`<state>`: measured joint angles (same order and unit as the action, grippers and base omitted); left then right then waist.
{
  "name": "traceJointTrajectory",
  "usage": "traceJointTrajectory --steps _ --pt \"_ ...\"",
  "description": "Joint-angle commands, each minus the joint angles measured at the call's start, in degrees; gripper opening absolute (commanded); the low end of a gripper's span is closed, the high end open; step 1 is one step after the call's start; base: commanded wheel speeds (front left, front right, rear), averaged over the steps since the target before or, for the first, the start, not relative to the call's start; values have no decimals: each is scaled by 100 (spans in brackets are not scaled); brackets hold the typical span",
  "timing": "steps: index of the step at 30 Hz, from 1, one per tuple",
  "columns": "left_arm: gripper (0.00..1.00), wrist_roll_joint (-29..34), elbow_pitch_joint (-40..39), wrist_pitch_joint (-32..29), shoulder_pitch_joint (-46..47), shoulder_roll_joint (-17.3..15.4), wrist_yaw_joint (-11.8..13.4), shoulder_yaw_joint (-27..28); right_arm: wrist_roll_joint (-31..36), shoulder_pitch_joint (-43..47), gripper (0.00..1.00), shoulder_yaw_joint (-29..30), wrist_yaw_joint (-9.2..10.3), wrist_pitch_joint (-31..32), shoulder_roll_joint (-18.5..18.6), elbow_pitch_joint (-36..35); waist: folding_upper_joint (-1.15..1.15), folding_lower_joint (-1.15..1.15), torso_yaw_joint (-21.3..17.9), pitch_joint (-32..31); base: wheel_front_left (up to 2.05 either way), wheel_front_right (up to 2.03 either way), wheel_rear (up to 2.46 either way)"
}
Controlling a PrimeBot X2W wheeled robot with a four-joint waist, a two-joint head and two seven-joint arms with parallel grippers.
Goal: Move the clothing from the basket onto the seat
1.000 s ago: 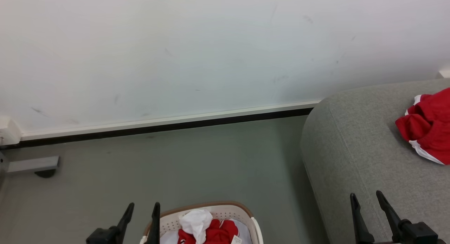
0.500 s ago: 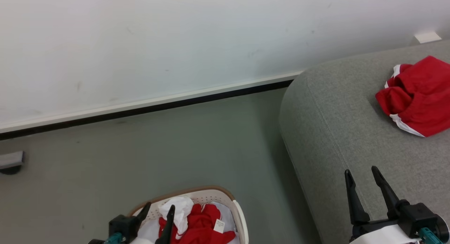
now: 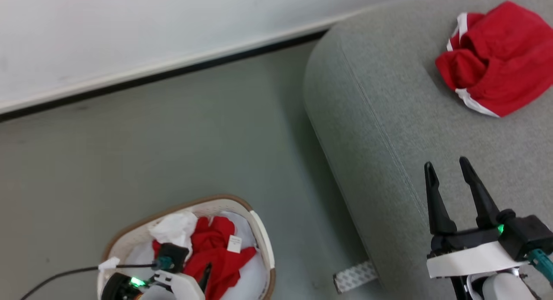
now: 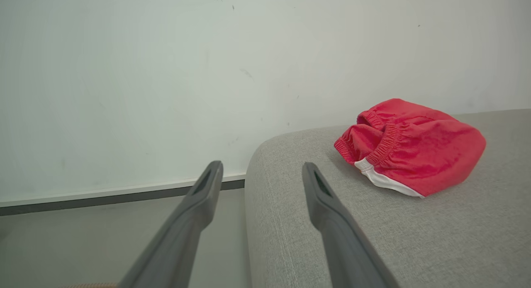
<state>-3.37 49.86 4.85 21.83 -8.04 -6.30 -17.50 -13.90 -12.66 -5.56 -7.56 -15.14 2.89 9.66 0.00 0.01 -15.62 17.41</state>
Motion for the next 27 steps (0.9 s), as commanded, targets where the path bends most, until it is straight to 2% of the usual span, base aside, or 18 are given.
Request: traceJointTrajectory --steps 1,12,20,27 --pt "100 75 137 -42 121 -70 -15 -45 -51 -106 100 -24 15 0 1 -55 0 -1 -279 345 0 0 0" --pt "100 197 1249 -222 1086 -450 -18 -233 -432 -510 100 -135 14 0 0 -497 0 -1 -687 1452 0 0 0" --pt "100 258 1635 -226 1737 -752 73 -295 -638 -736 100 -151 14 0 -1 -791 0 -1 -752 2253 0 0 0" --pt "100 254 1903 -316 2154 -842 128 -358 -739 -849 100 -218 14 0 1 -998 0 -1 -760 2714 0 0 0"
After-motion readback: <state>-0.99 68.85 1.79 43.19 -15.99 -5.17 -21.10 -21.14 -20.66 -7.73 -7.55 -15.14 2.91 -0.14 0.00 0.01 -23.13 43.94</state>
